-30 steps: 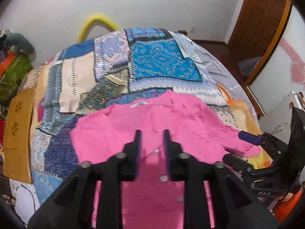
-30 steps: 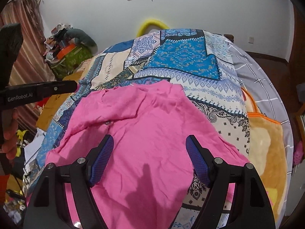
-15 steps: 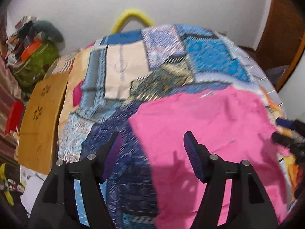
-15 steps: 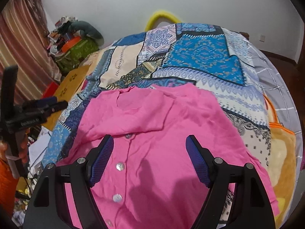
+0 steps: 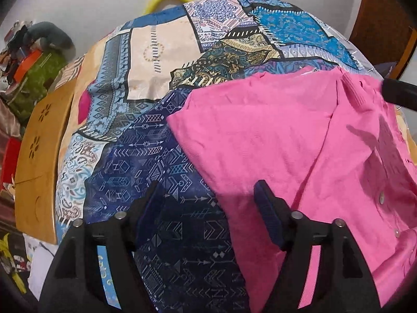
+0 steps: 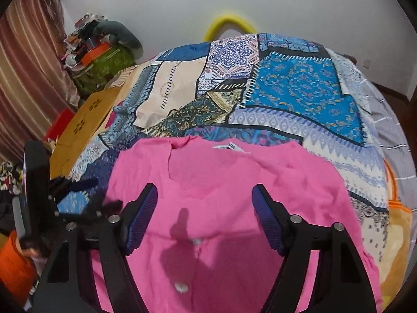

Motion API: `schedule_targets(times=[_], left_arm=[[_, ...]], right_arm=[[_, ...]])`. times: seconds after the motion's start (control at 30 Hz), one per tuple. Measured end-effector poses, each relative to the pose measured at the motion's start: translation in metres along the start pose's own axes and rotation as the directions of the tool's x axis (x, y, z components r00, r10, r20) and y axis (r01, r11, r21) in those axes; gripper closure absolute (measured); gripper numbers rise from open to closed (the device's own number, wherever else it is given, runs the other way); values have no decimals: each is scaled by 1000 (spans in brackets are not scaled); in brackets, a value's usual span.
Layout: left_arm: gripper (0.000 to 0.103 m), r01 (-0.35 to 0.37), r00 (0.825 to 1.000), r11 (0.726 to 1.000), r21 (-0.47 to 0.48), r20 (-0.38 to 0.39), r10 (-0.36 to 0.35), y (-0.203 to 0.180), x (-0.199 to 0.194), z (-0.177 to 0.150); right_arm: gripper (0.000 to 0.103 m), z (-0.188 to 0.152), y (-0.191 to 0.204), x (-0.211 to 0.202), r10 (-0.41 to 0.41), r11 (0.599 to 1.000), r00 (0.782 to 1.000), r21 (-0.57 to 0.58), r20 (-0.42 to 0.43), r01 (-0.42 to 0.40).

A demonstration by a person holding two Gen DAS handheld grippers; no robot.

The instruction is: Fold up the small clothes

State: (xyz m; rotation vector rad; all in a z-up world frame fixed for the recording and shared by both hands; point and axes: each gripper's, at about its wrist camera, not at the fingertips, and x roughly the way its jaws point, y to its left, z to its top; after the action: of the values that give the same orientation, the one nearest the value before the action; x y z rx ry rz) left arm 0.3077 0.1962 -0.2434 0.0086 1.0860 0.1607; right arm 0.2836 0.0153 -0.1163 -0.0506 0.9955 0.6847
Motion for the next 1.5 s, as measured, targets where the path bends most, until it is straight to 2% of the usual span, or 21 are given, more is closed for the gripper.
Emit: schedule_targets(times=[0.07, 0.17, 0.33, 0.43, 0.5, 0.57, 0.63, 0.67, 0.77, 0.93, 1.1, 1.23, 1.5], left_arm=[[27, 8, 1000, 1000, 4, 5, -8, 1, 2, 0], [25, 19, 1000, 1000, 0, 10, -19, 2, 4, -1], [24, 43, 999, 999, -22, 10, -43, 6, 7, -2], [24, 38, 999, 999, -22, 14, -38, 4, 8, -4], [24, 33, 999, 999, -20, 17, -32, 3, 8, -5], [22, 28, 1000, 999, -23, 15, -27, 3, 9, -5], [21, 23, 1000, 999, -36, 10, -23, 3, 10, -5], [21, 24, 1000, 999, -43, 5, -24, 4, 10, -5], [18, 16, 1000, 999, -40, -3, -16, 2, 10, -5], [15, -17, 1000, 999, -37, -9, 16, 0, 11, -5], [15, -5, 998, 998, -69, -59, 0, 3, 9, -2], [16, -8, 997, 997, -80, -82, 2, 1, 3, -5], [16, -45, 995, 999, 3, -84, 45, -19, -15, -24]], right_arm=[[40, 4, 1, 9, 16, 1000, 1000, 13, -19, -16], [40, 6, 2, 23, 15, 1000, 998, 17, -58, -14], [41, 3, -7, 53, -60, 998, 990, 29, -131, 64], [41, 5, -11, 60, -76, 996, 989, 30, -124, 80], [49, 7, -9, 62, -103, 994, 987, 14, -121, 106], [70, 9, -7, 65, -153, 988, 981, -31, -118, 151], [78, 8, -10, 63, -164, 986, 980, -48, -115, 159], [86, 8, -13, 61, -167, 986, 980, -49, -109, 162], [93, 5, -15, 49, -154, 987, 984, -55, -87, 150], [94, -1, -21, 19, -109, 994, 994, -21, -25, 109], [94, -8, -25, -14, -93, 995, 996, -27, 19, 93], [94, -20, -35, -28, -69, 998, 998, -14, 10, 69], [94, -62, -45, -35, -42, 999, 997, -10, -72, 41]])
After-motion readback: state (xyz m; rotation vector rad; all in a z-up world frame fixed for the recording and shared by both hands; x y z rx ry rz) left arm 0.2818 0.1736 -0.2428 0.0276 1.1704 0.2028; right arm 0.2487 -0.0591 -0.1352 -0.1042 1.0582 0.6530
